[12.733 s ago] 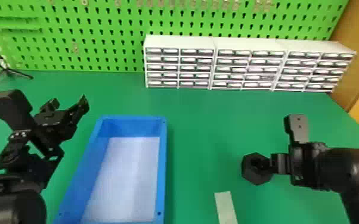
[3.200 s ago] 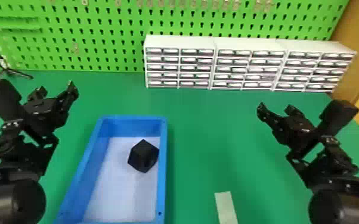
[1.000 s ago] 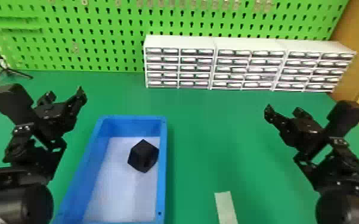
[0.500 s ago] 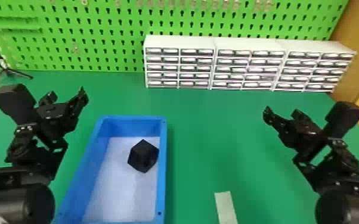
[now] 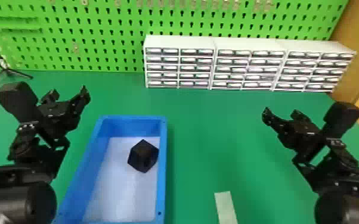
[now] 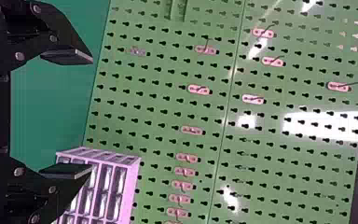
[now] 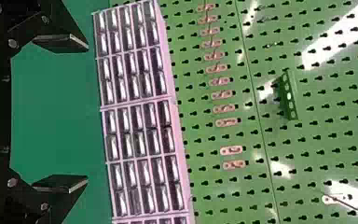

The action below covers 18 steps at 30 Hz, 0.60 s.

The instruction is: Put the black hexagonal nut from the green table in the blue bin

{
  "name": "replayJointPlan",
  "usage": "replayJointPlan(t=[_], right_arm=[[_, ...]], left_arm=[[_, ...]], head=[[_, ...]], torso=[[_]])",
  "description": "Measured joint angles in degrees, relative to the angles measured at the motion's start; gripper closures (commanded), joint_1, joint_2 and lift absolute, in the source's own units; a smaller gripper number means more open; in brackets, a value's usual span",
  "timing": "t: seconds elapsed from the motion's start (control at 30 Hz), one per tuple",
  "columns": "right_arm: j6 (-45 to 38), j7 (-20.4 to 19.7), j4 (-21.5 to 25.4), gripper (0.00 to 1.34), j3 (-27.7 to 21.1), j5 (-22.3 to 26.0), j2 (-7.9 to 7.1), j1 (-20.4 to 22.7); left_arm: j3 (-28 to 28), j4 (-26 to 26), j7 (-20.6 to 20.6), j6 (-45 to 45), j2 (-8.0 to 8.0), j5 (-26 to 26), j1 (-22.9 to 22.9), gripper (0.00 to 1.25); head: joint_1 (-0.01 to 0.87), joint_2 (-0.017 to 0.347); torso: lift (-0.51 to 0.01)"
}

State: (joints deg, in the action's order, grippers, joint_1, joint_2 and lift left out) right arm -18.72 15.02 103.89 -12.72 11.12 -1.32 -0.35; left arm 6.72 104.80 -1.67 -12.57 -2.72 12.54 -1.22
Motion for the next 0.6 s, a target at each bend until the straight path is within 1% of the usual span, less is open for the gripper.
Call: replayJointPlan(t=[0.6], right_arm=[[0.0, 0.0, 0.1, 0.29, 1.6, -2.1, -0.31, -0.6]], left_arm=[[0.4, 0.1, 0.0, 0.0, 0.0, 0.0, 0.1, 0.43]], head=[[0.692, 0.008]], torso=[[-0.097]])
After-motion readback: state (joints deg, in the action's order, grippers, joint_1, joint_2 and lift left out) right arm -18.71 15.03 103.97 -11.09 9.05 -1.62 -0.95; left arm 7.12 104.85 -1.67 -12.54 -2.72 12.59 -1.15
